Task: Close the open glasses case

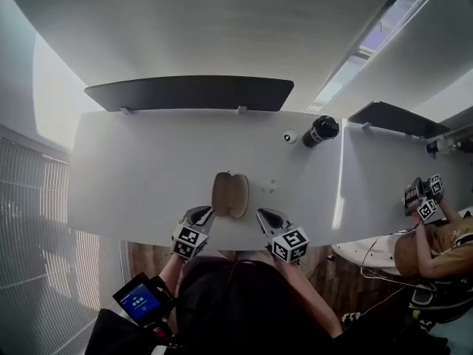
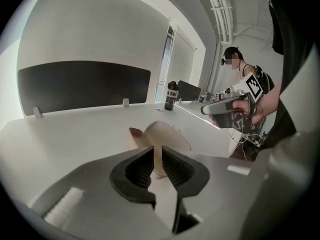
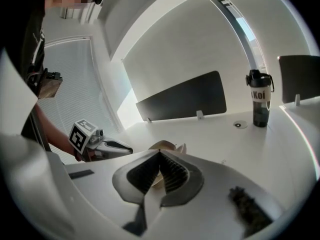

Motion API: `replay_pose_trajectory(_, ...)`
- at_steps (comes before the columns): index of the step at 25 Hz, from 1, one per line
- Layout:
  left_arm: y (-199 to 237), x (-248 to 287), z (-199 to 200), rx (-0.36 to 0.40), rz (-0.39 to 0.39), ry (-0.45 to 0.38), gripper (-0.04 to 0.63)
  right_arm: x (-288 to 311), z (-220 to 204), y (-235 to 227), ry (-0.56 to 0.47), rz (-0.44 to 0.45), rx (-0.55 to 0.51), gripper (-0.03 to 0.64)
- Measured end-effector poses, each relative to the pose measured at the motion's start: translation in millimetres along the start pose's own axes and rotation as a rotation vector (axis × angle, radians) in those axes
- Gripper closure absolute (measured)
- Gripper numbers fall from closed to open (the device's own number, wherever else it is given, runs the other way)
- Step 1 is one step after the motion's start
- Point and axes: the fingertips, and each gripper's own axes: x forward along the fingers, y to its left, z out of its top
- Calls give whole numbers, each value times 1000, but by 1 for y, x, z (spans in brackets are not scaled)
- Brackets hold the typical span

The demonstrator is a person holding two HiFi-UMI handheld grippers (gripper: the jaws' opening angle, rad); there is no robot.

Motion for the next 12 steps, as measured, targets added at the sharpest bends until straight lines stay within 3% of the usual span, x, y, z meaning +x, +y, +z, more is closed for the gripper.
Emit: replay_pose_trajectory(12,23,40,-5,10,-123,78,546,43,-7,-18,75,-55,63,611)
